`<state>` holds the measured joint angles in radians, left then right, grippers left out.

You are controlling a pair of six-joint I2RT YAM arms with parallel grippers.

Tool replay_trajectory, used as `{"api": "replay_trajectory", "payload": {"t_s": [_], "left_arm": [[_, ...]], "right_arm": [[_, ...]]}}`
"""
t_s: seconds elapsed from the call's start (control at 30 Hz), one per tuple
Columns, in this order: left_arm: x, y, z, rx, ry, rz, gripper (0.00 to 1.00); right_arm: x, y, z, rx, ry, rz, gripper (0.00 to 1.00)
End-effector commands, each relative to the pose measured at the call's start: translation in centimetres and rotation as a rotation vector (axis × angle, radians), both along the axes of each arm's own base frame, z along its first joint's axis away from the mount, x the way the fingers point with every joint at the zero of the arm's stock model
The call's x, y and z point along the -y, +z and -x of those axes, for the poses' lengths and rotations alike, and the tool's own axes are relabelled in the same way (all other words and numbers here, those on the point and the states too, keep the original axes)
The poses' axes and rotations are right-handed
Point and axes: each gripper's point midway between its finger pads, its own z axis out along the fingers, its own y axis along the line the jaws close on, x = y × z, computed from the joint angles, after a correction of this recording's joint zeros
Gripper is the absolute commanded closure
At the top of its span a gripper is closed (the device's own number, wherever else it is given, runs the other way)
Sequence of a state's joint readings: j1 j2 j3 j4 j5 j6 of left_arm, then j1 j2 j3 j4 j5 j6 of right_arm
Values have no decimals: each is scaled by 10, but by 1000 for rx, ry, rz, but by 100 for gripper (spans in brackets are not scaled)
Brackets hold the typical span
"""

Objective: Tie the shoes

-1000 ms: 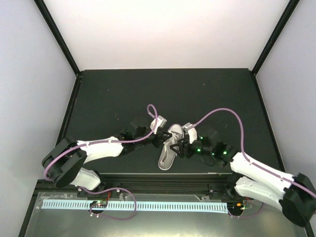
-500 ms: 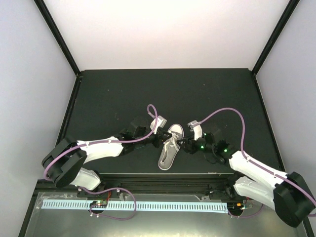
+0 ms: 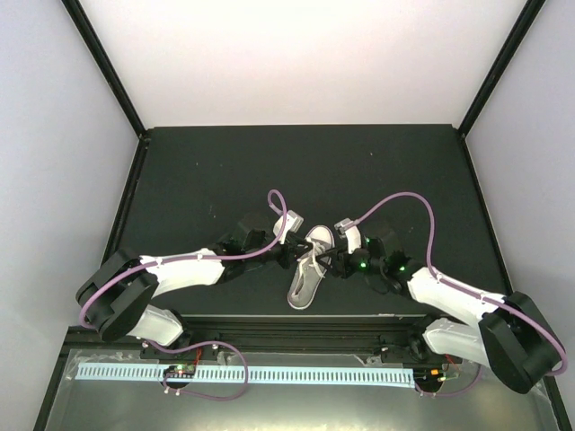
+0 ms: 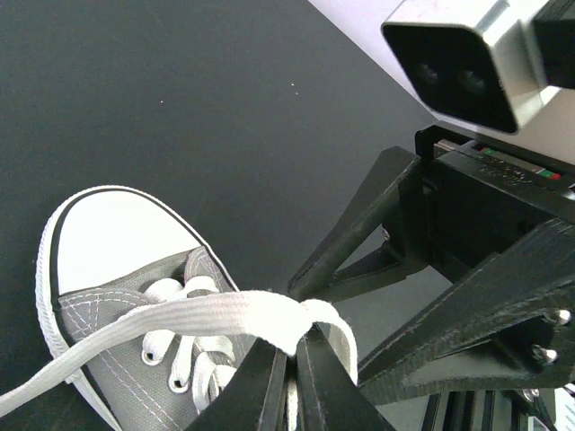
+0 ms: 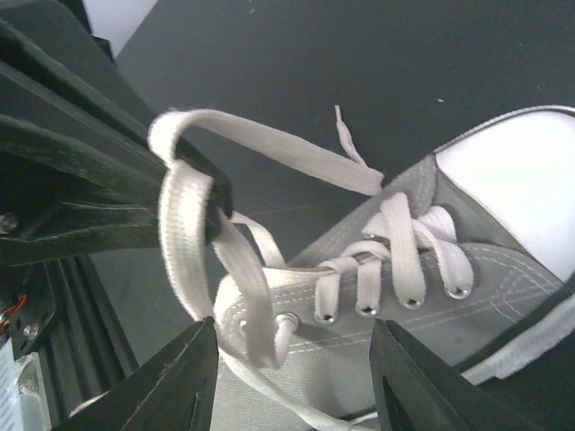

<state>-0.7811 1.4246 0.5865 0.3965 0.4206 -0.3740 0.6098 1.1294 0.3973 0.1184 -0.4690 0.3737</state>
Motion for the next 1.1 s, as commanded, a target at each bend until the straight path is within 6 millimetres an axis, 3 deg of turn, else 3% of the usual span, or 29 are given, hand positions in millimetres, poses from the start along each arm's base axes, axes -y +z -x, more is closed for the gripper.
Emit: {"api": "replay_trajectory", "payload": {"t_s": [0.0, 0.57, 0.9, 1.07], "left_arm": [[3, 10, 0, 31, -16, 16, 98], [4, 11, 1, 25, -23, 25, 98], [8, 10, 3, 18, -50, 32, 99], [10, 9, 4, 9, -64, 35, 98]], "right_arm": [[-7, 18, 2, 62, 51, -59, 52], [-23, 9, -12, 39, 76, -88, 56], [-41, 16, -18, 38, 136, -147, 60], [-46, 19, -24, 42, 133, -163, 66]]}}
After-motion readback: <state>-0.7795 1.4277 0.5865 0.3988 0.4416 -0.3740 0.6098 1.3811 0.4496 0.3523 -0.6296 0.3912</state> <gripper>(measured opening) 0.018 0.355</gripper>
